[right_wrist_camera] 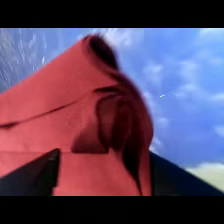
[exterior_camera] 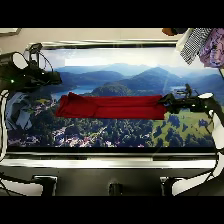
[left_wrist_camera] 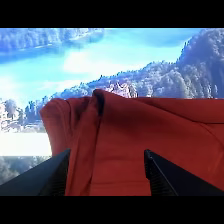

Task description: Fold the clothes and pants, and hang the long-sleeved shirts on hangers.

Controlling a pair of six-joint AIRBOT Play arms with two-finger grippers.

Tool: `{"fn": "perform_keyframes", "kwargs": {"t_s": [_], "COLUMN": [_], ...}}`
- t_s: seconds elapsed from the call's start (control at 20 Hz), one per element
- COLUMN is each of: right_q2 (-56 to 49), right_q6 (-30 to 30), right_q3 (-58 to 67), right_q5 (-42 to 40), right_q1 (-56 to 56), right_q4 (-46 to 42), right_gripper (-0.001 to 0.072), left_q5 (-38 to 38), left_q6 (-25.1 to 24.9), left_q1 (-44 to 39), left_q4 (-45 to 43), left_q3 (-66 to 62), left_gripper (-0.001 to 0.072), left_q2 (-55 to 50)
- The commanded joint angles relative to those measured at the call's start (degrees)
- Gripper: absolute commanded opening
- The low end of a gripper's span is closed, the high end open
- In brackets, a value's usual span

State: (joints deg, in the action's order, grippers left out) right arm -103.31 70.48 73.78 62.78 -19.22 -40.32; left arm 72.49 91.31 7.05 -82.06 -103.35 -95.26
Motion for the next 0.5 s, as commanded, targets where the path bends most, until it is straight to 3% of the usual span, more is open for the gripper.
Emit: {"fn": "perform_keyframes", "kwargs": {"t_s": [0.0,0.1,0.15,0.2,0.25,0.45], "right_q2": [-0.66,-0.20,0.68,2.25,3.98,12.00], "right_q6": [-0.42,0.87,2.71,4.52,7.04,18.27], "right_q3": [-0.04,-0.02,-0.02,0.17,0.90,7.48], "right_q5": [-0.94,-1.79,-1.92,-1.84,-1.25,4.94], "right_q1": [3.80,4.44,4.39,4.37,4.37,4.37], "right_q4": [-0.96,-1.01,-1.60,-3.50,-6.78,-24.22], "right_gripper": [0.0368,0.0078,0.0059,0.0028,0.0028,0.0028], "left_q5": [-0.11,-0.09,-0.09,-0.15,-0.66,-3.63], "left_q6": [0.26,0.26,0.26,0.24,0.31,0.94], "left_q1": [-0.35,-0.37,-0.37,-0.37,-0.59,-5.88], "left_q4": [0.24,2.73,5.16,8.41,12.33,25.77], "left_q3": [0.00,0.04,0.31,0.70,1.27,2.80], "left_gripper": [0.0538,0.0490,0.0310,0.0078,0.0021,0.0020], "left_q2": [0.04,-0.59,-1.11,-1.73,-2.54,-8.07]}}
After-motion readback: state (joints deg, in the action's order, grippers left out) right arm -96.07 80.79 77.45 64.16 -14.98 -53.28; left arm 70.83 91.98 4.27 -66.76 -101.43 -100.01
